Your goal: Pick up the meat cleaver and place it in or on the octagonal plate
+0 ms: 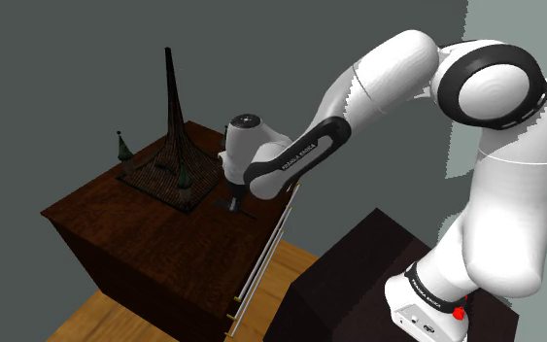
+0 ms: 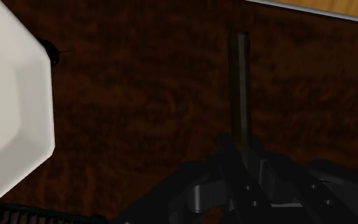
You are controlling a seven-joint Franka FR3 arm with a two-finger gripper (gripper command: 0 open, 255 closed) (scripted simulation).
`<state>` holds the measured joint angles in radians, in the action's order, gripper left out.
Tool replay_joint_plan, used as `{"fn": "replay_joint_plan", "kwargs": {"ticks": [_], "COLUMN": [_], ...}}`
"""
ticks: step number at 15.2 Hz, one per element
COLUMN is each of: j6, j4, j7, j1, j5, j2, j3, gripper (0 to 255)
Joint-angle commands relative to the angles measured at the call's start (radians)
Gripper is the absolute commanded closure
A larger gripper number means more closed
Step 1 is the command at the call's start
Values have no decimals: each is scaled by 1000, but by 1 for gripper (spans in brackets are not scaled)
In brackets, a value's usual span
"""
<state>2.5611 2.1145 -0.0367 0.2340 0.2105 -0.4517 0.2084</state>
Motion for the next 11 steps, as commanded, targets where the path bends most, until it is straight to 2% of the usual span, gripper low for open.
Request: {"fn": "replay_joint_plan", "kwargs": {"ticks": [1,11], "j6": [-7,-45], "j4": [0,-95], "j7": [-27,-271], "j1": [-21,-200], "j5": [-6,-36], "j2": [8,-40], "j3": [-1,-36], "gripper": [255,255]}}
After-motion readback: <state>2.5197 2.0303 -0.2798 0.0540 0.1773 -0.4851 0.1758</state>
